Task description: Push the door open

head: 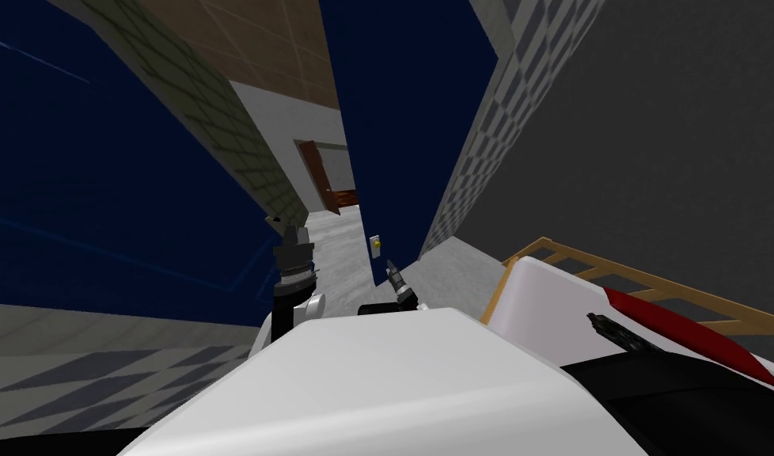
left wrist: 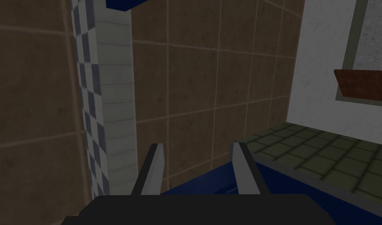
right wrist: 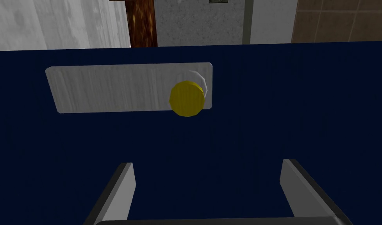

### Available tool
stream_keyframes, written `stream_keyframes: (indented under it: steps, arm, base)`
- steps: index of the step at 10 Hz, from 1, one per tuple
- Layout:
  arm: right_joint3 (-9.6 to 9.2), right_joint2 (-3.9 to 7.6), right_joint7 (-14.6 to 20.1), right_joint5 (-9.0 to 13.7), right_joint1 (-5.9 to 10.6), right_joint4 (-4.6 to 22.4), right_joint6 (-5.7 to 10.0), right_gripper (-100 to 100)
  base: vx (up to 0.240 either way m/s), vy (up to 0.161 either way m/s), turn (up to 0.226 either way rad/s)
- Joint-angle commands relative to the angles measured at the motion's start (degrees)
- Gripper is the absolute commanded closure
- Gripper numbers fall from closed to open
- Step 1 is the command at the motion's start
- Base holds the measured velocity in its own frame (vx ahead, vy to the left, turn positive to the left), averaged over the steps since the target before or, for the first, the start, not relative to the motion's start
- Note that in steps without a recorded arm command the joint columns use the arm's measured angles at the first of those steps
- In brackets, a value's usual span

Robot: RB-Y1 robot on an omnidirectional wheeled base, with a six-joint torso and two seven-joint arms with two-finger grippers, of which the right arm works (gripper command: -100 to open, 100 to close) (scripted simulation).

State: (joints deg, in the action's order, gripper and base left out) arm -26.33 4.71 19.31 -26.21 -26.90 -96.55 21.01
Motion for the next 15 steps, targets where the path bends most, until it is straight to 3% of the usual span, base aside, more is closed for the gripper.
stream_keyframes:
  steps: [1, 5, 10, 11, 12, 15]
  arm:
    - [-0.65, -0.23, 0.38, -0.76, 0.12, 0.73, -0.18, -100]
    - [0.02, -0.43, -0.09, -0.10, 1.49, 1.68, -0.82, -100]
    - [0.64, -2.02, -0.52, 0.50, 3.53, 3.23, -2.00, -100]
    - [0.64, -1.73, -0.43, 0.48, 3.38, 3.14, -1.79, -100]
    - [0.64, -1.73, -0.43, 0.48, 3.38, 3.14, -1.79, 100]
    - [0.64, -1.73, -0.43, 0.48, 3.38, 3.14, -1.79, 100]
  base:
    - [0.230, -0.037, 0.004]
    - [0.138, 0.052, 0.025]
    - [0.181, 0.074, 0.027]
    - [0.070, 0.032, 0.001]
    - [-0.007, -0.004, -0.003]
    - [-0.009, -0.006, 0.008]
